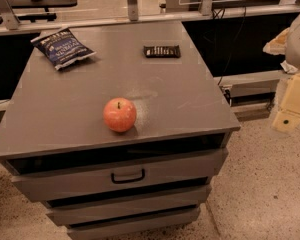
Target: Move rxbar chocolate near apple
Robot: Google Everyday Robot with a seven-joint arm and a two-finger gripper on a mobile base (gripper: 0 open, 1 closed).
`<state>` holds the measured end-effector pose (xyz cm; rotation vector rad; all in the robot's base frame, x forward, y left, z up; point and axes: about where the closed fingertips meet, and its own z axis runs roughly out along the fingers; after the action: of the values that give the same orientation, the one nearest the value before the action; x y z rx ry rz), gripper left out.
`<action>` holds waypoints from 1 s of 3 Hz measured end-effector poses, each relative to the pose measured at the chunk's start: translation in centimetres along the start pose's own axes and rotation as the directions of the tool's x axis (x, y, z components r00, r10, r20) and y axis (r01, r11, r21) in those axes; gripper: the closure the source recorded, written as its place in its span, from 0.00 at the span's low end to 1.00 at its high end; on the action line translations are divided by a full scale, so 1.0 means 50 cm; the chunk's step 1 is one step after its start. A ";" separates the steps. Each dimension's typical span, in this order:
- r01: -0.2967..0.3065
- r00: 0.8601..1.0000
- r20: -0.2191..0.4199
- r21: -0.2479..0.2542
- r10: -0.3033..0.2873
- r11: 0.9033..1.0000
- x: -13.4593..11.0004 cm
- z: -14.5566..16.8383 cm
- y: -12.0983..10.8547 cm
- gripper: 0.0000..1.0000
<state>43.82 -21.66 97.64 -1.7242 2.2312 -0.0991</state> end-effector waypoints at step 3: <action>-0.005 0.991 0.135 0.055 -0.002 0.998 -0.047 0.079 -0.095 0.00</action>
Offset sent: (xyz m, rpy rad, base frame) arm 0.0425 0.0119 -0.0234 0.1303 -0.0578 0.0372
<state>49.91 -20.16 95.58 -1.6493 2.1132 -0.0415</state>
